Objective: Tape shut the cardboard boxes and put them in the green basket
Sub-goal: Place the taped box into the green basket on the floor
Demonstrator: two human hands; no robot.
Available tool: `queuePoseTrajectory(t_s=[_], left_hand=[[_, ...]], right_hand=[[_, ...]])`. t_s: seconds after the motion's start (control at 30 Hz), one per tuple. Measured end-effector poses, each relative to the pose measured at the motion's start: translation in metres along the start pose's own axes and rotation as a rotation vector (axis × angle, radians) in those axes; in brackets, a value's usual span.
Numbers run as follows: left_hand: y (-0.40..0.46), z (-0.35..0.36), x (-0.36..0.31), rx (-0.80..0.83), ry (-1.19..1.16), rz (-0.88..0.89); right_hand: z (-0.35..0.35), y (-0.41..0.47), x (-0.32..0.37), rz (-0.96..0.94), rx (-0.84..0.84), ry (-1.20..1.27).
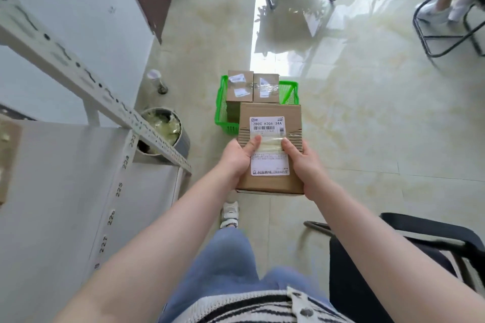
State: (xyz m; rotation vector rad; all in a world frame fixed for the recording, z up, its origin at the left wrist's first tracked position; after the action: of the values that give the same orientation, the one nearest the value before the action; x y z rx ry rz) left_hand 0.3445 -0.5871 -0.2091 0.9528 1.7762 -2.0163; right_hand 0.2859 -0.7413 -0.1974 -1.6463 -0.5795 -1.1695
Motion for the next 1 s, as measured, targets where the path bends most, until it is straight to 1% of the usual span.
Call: queuePoseTrajectory(t_s=[0.1,0.3,0.5,0.63,0.73,0.83,0.9,1.0], left_hand=[[0.041,0.016,-0.043,0.046,0.037,0.005],[0.119,0.053,-0.112,0.085,0.151,0.007],[0.216,0.096,-0.155,0.040,0.217,0.013],[0.285,0.120,-0.165,-0.061,0.240,-0.060],[0.343,0.144,-0.162,-0.080,0.268,-0.103],[0.402,0.170,-0.158,-0.066,0.361,-0.095],[0.442,0.183,-0.150,-0.060,0.459,-0.104],[0.501,0.192,-0.134,-0.102,0.736,-0.093]], right_hand=[[-0.007,0.046,0.019,0.016,-0.063,0.001],[-0.028,0.134,0.043,0.077,-0.115,0.034],[-0.057,0.238,0.043,0.144,-0.143,0.074],[-0.080,0.315,0.031,0.200,-0.134,0.041],[-0.102,0.372,0.012,0.223,-0.144,0.006],[-0.121,0.424,-0.018,0.245,-0.157,-0.003],[-0.134,0.455,-0.041,0.245,-0.177,-0.014],[-0.149,0.503,-0.082,0.240,-0.214,-0.038]])
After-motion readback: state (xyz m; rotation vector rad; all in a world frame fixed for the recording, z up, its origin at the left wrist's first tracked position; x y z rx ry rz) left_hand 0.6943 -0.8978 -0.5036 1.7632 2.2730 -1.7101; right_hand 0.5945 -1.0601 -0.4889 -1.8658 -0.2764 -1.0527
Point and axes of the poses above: each hand's wrist, its own y-axis towards the middle knuckle, its own z-axis out of the palm, x = y × z, the point moved 10 cm from there along y, towards the middle knuckle, and after that the axes turned 9 degrees about -z, right-handed, at the moved point
